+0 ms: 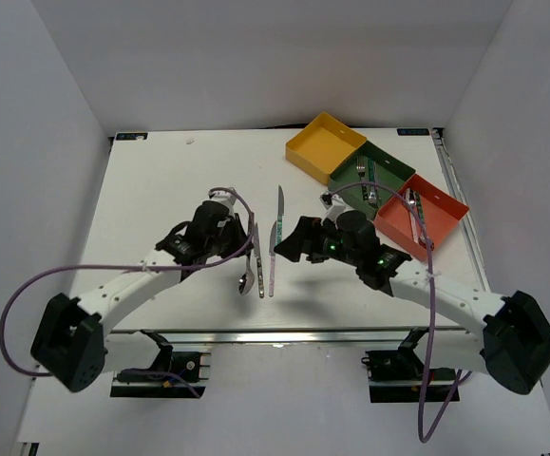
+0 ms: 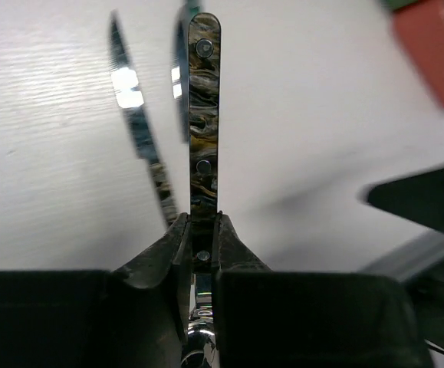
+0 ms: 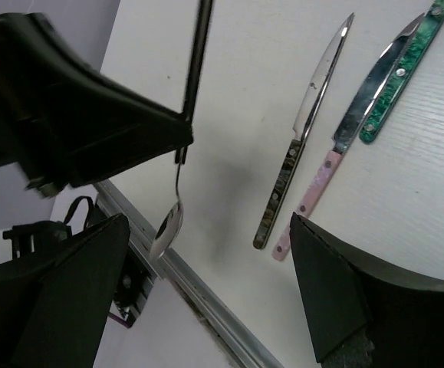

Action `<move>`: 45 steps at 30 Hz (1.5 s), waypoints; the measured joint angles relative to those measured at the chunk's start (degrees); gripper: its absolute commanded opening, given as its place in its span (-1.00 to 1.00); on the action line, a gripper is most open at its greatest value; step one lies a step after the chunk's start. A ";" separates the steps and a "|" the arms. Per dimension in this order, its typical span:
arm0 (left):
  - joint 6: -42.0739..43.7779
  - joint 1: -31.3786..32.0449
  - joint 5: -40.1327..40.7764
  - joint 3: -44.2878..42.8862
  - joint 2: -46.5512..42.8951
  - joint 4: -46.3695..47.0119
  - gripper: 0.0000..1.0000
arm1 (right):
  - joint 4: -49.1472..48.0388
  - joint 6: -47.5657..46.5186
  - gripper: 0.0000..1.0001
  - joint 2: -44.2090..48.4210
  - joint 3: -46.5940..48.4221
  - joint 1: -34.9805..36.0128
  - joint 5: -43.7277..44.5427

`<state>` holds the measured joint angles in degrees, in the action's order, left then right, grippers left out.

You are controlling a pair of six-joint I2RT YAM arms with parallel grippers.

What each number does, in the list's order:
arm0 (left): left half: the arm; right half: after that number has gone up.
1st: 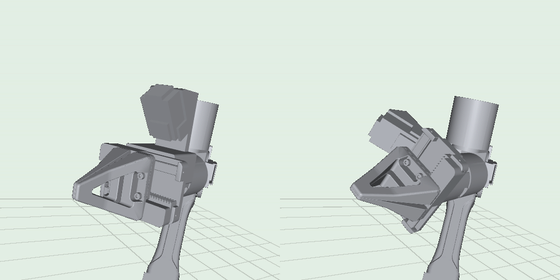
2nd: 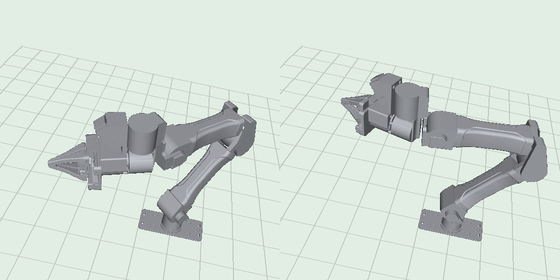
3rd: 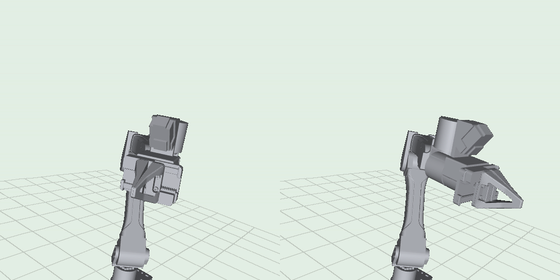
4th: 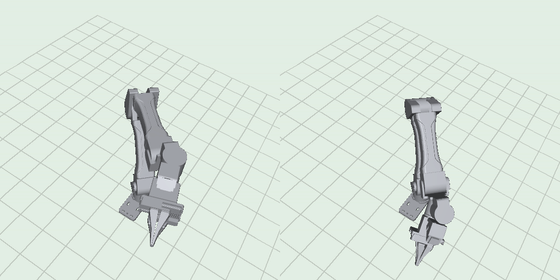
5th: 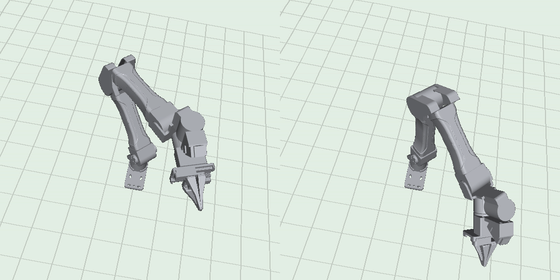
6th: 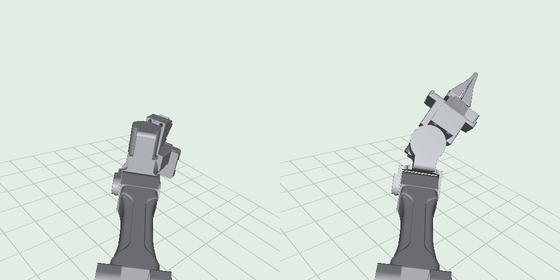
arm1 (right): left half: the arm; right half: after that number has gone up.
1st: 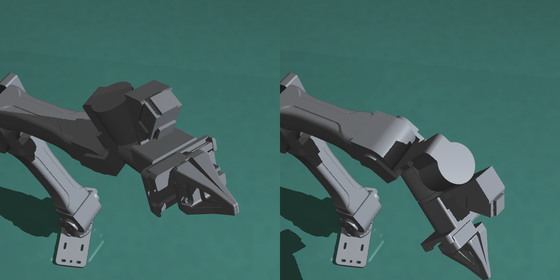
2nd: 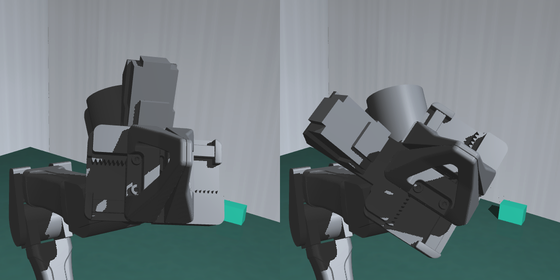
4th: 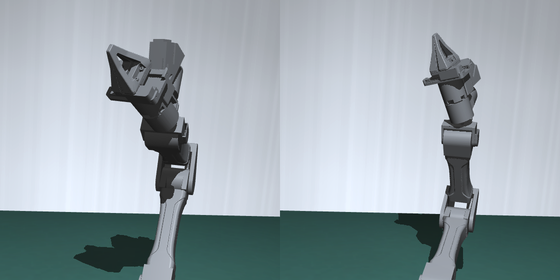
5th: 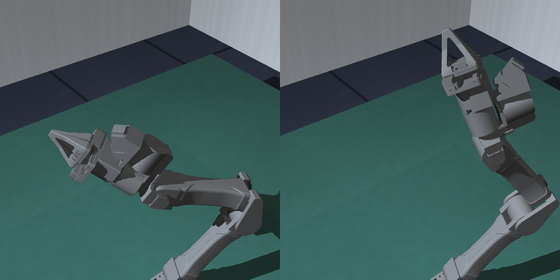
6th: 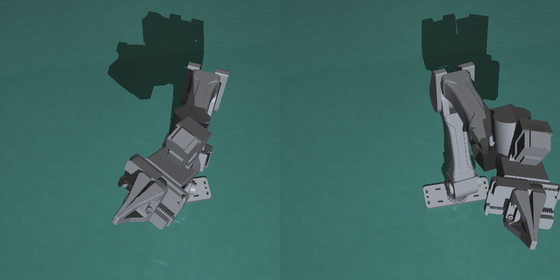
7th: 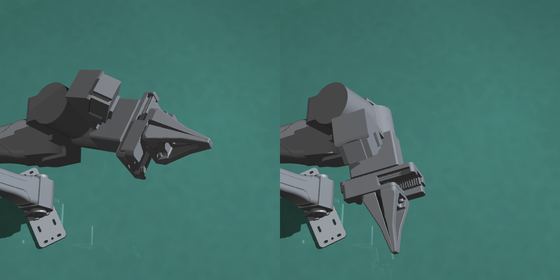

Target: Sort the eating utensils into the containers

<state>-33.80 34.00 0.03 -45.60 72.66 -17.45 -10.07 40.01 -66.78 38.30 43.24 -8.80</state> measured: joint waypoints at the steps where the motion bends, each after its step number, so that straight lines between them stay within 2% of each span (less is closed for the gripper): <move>1: -0.92 0.48 -1.09 0.90 -2.49 1.90 -1.00 | -1.22 1.75 0.79 -1.31 0.28 1.20 1.40; 5: -3.91 1.29 -4.61 3.13 -6.32 6.60 -1.00 | -4.35 6.01 0.77 -4.90 0.96 3.06 6.14; 16: -6.73 5.07 -9.38 3.91 -4.48 11.30 -1.00 | -5.11 6.51 0.63 -14.47 11.74 3.76 13.00; 17: -6.78 5.09 -9.57 3.91 -4.50 11.56 -1.00 | -4.92 6.40 0.59 -15.12 12.24 3.76 13.35; 20: -6.99 5.11 -9.92 3.87 -4.63 12.17 -1.00 | -4.76 6.12 0.14 -16.87 13.05 3.76 13.77; 21: -7.04 5.11 -9.92 3.80 -4.70 12.24 -0.92 | -4.66 5.97 -0.18 -17.20 13.05 3.76 13.66; 22: -7.08 5.11 -9.92 3.63 -4.70 12.20 -0.70 | -4.66 5.95 -0.29 -17.53 13.05 3.76 13.31; 24: -7.08 5.11 -9.90 3.21 -4.70 12.24 -0.48 | -5.29 5.75 -0.91 -17.68 12.85 3.72 12.04; 25: -7.02 5.11 -9.75 2.86 -4.68 11.89 -0.29 | -6.86 6.84 -1.00 -17.51 12.46 3.61 10.84; 26: -6.75 5.11 -9.51 2.56 -4.66 11.54 0.22 | -7.96 6.16 -1.00 -17.25 12.37 3.37 9.81; 28: -6.25 5.14 -8.74 0.70 -4.68 10.38 0.66 | -9.53 5.46 -1.00 -15.91 10.95 2.16 6.71; 29: -5.62 5.14 -8.02 -0.63 -4.66 9.49 0.96 | -9.55 4.63 -1.00 -15.04 10.25 0.74 4.94; 32: -4.57 5.14 -4.17 -6.40 -5.07 4.79 0.96 | -6.93 0.15 -1.00 -12.63 9.77 -7.26 1.77; 36: -1.07 5.14 5.14 -11.58 -8.79 -3.21 0.96 | 5.92 -14.16 -1.00 -11.43 16.87 -21.16 5.42; 40: 2.40 5.11 12.48 -10.19 -14.67 -9.53 0.96 | 15.21 -30.38 -1.00 -11.61 27.50 -31.95 13.16; 45: 5.38 5.11 15.06 -3.32 -19.28 -12.61 0.96 | 18.21 -43.32 -1.00 -14.80 36.30 -41.99 18.34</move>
<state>-28.42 39.11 15.09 -48.93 53.39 -30.06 8.14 -3.31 -81.58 74.61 1.26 9.54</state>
